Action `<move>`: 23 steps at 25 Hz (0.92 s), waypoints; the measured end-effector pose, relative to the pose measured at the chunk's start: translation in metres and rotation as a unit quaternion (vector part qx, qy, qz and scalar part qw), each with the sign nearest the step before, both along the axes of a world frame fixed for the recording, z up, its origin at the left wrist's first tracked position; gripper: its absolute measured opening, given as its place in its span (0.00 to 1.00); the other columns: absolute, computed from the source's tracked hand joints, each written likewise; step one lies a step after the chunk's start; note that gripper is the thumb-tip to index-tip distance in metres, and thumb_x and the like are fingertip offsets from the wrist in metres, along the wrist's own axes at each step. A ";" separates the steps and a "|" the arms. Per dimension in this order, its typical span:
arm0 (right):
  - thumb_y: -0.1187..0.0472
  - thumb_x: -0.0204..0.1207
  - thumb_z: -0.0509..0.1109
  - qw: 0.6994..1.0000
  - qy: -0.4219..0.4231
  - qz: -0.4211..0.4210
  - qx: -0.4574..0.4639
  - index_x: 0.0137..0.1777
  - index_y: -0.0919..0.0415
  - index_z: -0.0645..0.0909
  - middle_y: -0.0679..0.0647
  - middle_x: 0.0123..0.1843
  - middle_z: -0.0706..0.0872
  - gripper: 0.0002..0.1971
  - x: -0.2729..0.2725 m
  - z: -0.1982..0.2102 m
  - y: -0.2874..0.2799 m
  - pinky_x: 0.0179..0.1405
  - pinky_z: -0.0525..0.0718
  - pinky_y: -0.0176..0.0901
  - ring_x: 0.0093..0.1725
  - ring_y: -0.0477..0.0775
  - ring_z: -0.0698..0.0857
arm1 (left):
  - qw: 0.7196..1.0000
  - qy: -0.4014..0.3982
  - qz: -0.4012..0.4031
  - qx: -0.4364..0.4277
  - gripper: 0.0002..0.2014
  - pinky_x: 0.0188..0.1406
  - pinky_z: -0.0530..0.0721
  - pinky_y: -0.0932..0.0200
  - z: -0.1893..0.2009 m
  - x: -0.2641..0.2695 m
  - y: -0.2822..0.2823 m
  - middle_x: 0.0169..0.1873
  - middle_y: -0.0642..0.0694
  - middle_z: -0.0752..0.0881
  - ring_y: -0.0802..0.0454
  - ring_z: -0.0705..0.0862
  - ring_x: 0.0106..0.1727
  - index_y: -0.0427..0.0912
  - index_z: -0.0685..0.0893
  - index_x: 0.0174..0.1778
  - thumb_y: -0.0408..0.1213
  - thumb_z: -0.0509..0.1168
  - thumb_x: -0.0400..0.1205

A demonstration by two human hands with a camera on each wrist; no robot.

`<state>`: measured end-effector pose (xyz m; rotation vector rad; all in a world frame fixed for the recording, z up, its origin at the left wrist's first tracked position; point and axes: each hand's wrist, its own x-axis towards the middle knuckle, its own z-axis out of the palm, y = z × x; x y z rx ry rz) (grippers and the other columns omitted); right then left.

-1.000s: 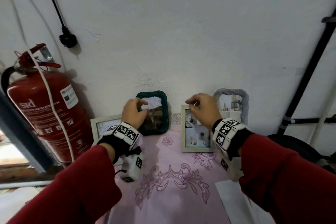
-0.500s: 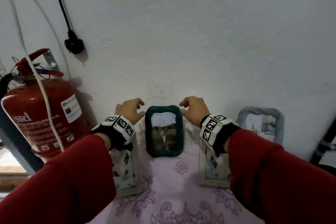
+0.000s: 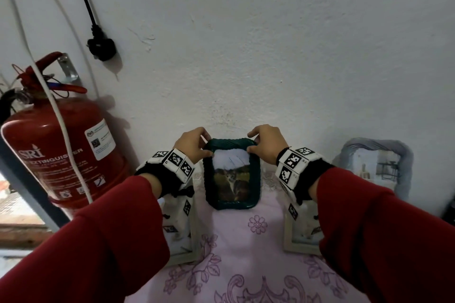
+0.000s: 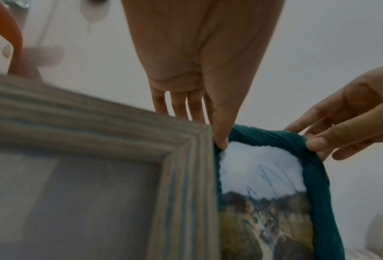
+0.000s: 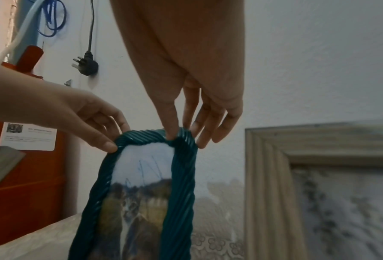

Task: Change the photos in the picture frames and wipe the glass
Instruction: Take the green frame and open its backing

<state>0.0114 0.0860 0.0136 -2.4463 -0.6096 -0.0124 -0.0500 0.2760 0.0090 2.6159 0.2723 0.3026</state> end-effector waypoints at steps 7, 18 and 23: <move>0.63 0.71 0.75 0.999 -0.012 0.007 0.043 0.53 0.63 0.83 0.56 0.47 0.79 0.11 -0.024 0.010 -0.019 0.54 0.79 0.50 0.51 0.59 0.81 | 0.993 -0.086 -0.016 -0.084 0.12 0.49 0.82 0.49 0.016 -0.029 -0.013 0.43 0.35 0.86 0.46 0.81 0.42 0.36 0.80 0.44 0.24 0.74 0.69; 0.69 0.79 0.63 0.980 -0.115 0.013 0.162 0.58 0.65 0.75 0.59 0.43 0.82 0.08 -0.102 0.076 -0.054 0.33 0.77 0.36 0.35 0.47 0.79 | 0.957 -0.271 -0.041 -0.099 0.12 0.45 0.81 0.57 0.085 -0.096 -0.048 0.48 0.43 0.83 0.50 0.83 0.44 0.39 0.79 0.53 0.31 0.70 0.76; 0.69 0.81 0.61 0.963 -0.168 0.000 0.211 0.60 0.65 0.73 0.60 0.47 0.82 0.09 -0.143 0.093 -0.080 0.31 0.72 0.34 0.36 0.47 0.77 | 0.946 -0.251 -0.066 -0.193 0.22 0.50 0.82 0.56 0.086 -0.137 -0.069 0.51 0.46 0.82 0.50 0.83 0.52 0.44 0.73 0.67 0.40 0.69 0.78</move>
